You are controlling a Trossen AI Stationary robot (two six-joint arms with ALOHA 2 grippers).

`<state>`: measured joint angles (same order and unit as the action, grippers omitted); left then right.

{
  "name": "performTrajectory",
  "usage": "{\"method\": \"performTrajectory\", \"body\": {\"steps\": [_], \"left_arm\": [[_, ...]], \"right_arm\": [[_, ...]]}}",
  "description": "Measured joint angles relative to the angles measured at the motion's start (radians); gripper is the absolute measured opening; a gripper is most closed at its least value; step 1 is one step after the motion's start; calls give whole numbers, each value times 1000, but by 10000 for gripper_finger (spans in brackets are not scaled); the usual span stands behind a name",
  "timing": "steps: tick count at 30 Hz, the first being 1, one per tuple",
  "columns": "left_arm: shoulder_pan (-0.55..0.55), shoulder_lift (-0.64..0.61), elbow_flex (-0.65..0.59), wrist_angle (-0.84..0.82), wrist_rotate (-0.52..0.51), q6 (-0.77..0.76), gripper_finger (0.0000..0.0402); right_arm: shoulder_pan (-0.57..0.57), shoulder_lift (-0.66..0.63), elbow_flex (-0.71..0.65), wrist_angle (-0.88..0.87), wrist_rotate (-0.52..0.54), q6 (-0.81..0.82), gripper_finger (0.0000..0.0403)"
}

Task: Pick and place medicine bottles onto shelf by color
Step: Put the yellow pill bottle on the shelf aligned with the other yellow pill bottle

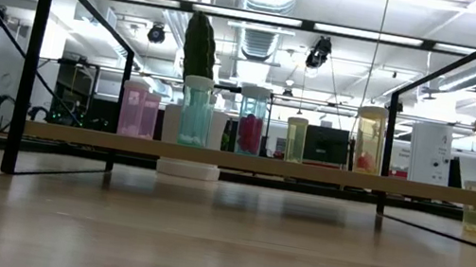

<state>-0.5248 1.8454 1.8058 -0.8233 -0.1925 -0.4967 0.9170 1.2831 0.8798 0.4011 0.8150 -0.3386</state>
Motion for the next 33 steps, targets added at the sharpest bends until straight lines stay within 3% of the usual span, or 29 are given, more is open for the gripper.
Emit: {"method": "performTrajectory", "body": {"steps": [7, 12, 17, 26, 33], "left_arm": [[169, 0, 1, -7, -6, 216, 100], [280, 0, -24, 4, -6, 275, 100], [362, 0, -57, 22, 0, 302, 100], [393, 8, -127, 145, 47, 325, 100], [397, 109, -79, 122, 47, 385, 100]], "right_arm": [[72, 1, 29, -7, 122, -4, 128], [131, 1, 37, -8, 228, -44, 128], [148, 1, 42, -7, 263, -52, 128], [145, 0, 46, -6, 314, -76, 128], [140, 0, 49, 0, 318, -84, 128]]}}
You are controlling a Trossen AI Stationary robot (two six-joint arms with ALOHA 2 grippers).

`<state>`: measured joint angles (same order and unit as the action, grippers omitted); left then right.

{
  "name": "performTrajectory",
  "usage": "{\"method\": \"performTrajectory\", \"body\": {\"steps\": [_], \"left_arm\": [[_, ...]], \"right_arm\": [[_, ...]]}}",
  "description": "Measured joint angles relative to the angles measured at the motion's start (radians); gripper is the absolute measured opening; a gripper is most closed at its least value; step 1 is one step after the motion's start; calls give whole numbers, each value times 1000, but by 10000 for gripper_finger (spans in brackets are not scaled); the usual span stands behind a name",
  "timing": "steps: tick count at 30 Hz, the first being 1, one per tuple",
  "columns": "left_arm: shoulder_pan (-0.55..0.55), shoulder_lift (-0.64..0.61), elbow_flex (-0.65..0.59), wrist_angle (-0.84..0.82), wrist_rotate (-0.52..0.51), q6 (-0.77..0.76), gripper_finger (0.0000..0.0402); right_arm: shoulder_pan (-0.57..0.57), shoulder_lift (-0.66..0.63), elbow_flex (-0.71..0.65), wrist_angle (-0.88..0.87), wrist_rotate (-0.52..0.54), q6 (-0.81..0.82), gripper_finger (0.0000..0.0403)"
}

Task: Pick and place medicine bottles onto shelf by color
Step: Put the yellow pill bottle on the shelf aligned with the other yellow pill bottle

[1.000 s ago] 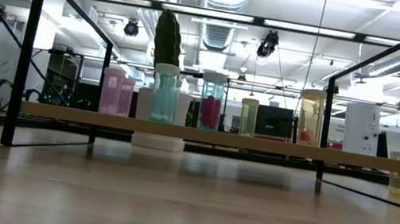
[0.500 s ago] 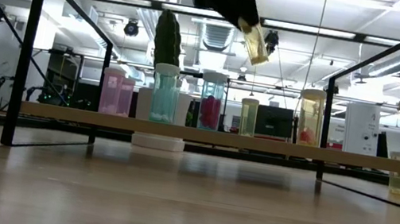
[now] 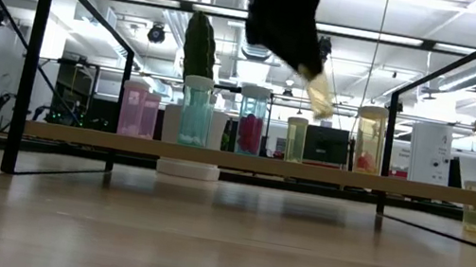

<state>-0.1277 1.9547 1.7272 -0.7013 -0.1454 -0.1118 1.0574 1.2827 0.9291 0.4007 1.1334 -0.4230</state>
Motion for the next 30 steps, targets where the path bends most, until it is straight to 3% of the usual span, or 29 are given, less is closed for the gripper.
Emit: {"method": "performTrajectory", "body": {"steps": [13, 19, 24, 30], "left_arm": [[17, 55, 32, -44, -53, 14, 100], [15, 57, 28, -50, -37, -5, 100], [14, 57, 27, -48, 45, -38, 100], [13, 57, 22, -49, 43, -62, 100]], "right_arm": [[-1, 0, 0, -1, -2, -8, 128], [-1, 0, 0, -1, -3, -12, 128], [0, 0, 0, -1, -3, -17, 128], [0, 0, 0, -1, -3, -23, 128]]}}
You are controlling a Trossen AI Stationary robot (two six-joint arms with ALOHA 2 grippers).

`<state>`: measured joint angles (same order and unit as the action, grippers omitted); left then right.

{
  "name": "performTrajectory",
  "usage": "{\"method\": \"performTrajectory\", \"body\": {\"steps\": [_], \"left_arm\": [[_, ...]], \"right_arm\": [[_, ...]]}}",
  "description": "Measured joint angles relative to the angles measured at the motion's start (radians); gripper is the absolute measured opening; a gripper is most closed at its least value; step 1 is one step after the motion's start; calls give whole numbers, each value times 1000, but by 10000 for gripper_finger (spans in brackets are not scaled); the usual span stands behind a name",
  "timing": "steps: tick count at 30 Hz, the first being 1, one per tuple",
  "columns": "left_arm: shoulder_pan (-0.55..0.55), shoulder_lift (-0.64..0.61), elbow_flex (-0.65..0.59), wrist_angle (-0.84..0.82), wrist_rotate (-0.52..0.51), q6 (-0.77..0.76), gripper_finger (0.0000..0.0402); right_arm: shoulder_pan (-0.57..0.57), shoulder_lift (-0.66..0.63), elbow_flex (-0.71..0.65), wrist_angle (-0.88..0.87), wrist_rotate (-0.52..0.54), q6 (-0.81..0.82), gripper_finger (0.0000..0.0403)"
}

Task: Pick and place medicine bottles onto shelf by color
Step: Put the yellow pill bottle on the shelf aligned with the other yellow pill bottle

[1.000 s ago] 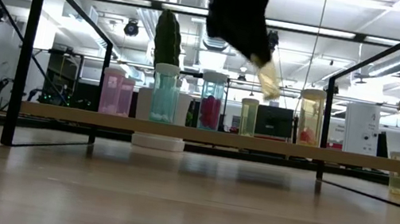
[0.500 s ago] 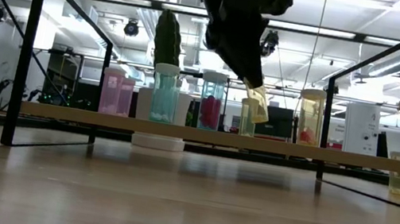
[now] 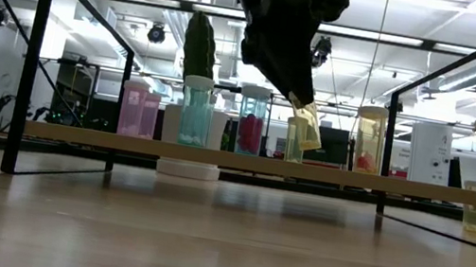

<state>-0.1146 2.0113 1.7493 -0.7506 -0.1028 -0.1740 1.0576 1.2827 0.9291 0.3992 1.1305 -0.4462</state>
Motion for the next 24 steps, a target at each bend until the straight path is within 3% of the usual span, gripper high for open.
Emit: {"method": "performTrajectory", "body": {"steps": [14, 24], "left_arm": [[0, 0, -26, 0, -1, -31, 103], [2, 0, -43, 11, -1, -31, 149]], "right_arm": [[0, 0, 0, 0, 0, -4, 128], [0, 0, 0, 0, 0, -11, 128]]}}
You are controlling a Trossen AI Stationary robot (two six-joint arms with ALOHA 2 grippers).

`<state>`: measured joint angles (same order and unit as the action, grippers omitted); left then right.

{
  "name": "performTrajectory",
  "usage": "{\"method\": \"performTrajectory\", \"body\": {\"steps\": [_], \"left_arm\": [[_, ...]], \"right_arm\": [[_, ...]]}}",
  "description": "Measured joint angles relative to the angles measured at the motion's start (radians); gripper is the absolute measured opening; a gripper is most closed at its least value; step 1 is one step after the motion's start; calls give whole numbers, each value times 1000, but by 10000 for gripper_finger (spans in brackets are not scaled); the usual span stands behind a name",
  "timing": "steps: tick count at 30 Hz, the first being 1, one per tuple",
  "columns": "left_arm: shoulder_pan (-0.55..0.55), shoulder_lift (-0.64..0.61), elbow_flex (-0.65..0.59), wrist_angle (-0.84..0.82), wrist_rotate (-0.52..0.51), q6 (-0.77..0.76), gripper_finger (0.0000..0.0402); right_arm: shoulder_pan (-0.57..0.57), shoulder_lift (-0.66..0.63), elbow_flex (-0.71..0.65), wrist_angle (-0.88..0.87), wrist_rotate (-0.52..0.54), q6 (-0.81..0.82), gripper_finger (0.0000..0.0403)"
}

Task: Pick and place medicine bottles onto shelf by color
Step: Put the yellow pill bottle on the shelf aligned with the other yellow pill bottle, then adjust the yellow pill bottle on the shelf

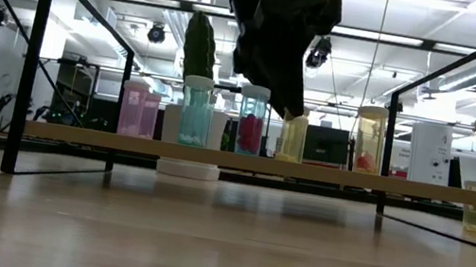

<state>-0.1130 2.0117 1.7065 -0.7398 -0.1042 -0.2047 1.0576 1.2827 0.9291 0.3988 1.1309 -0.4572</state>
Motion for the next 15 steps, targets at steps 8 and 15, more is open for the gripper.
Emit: {"method": "performTrajectory", "body": {"steps": [8, 15], "left_arm": [[0, 0, 2, -2, 0, 0, 153], [0, -33, 9, -33, 0, 1, 153]], "right_arm": [[0, 0, 0, 0, 0, 0, 128], [0, 0, 0, 0, 0, 16, 128]]}}
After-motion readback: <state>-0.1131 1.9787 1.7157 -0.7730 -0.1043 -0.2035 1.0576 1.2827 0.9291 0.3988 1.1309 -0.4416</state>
